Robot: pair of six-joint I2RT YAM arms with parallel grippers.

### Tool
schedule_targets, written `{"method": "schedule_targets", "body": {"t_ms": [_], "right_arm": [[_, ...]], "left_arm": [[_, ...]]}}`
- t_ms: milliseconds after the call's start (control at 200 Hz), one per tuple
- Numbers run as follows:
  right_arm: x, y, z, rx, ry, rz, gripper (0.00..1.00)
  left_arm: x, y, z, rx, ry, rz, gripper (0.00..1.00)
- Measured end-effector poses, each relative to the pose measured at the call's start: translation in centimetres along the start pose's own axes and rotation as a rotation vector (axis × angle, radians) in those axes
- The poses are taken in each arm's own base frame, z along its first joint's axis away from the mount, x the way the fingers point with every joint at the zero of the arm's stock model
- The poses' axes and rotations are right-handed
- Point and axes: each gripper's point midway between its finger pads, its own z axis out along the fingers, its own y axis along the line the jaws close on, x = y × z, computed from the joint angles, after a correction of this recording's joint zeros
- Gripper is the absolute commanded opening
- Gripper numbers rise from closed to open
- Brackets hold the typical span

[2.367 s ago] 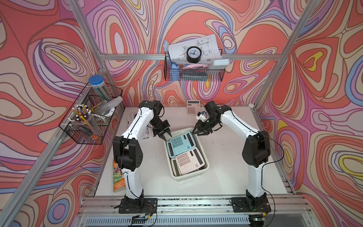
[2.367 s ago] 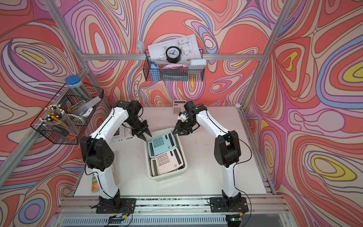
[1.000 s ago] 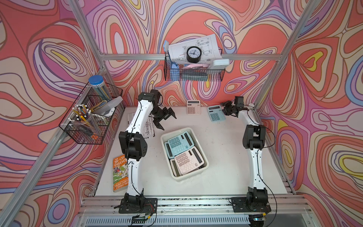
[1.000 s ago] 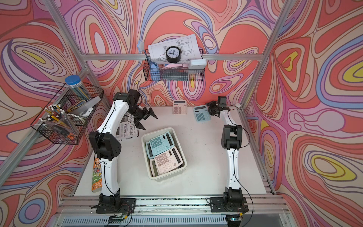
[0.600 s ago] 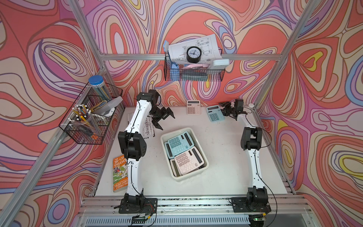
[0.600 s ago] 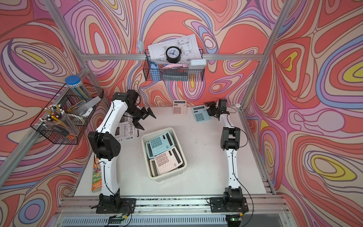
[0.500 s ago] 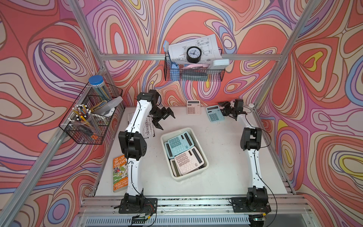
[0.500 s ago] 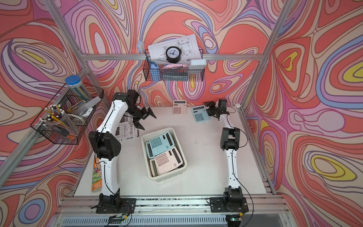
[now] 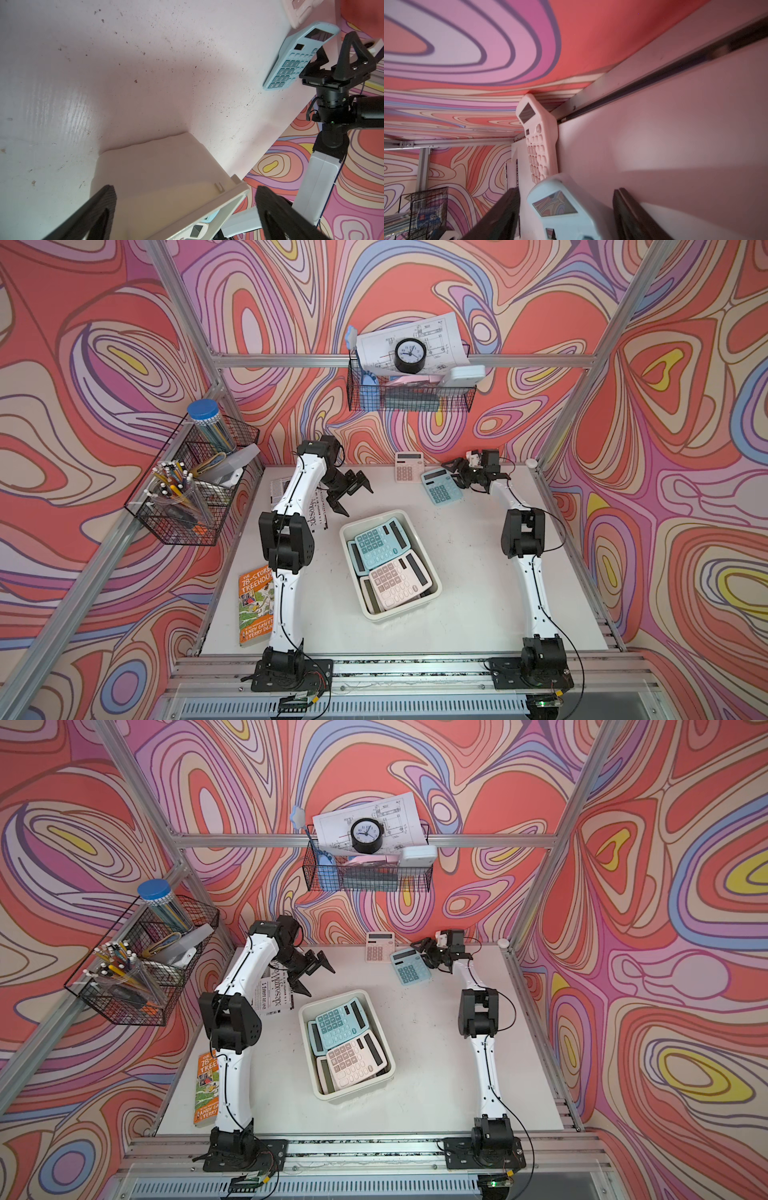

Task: Put the calculator in the storage box
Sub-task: Adjust the calculator at the center of the board.

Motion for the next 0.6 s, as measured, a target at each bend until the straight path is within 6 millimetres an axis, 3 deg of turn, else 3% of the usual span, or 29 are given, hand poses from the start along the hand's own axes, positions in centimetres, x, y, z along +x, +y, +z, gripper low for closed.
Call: {"method": "schedule_targets", "body": {"t_ms": [205, 471, 601], "right_arm": [[5.3, 2.3, 1.8, 0.026, 0.137, -0.115, 0.66], [11.2, 4.3, 2.3, 0.047, 0.293, -0.212, 0.63], [13.3, 4.7, 2.1, 0.047, 0.352, -0.174, 0.60]], "left_arm": [[-1.8, -0.5, 1.7, 0.040, -0.014, 0.018, 0.98], [-2.8, -2.0, 3.4, 0.098, -0.043, 0.086, 0.99], [-2.7, -3.6, 4.7, 0.121, -0.050, 0.164, 0.99]]}}
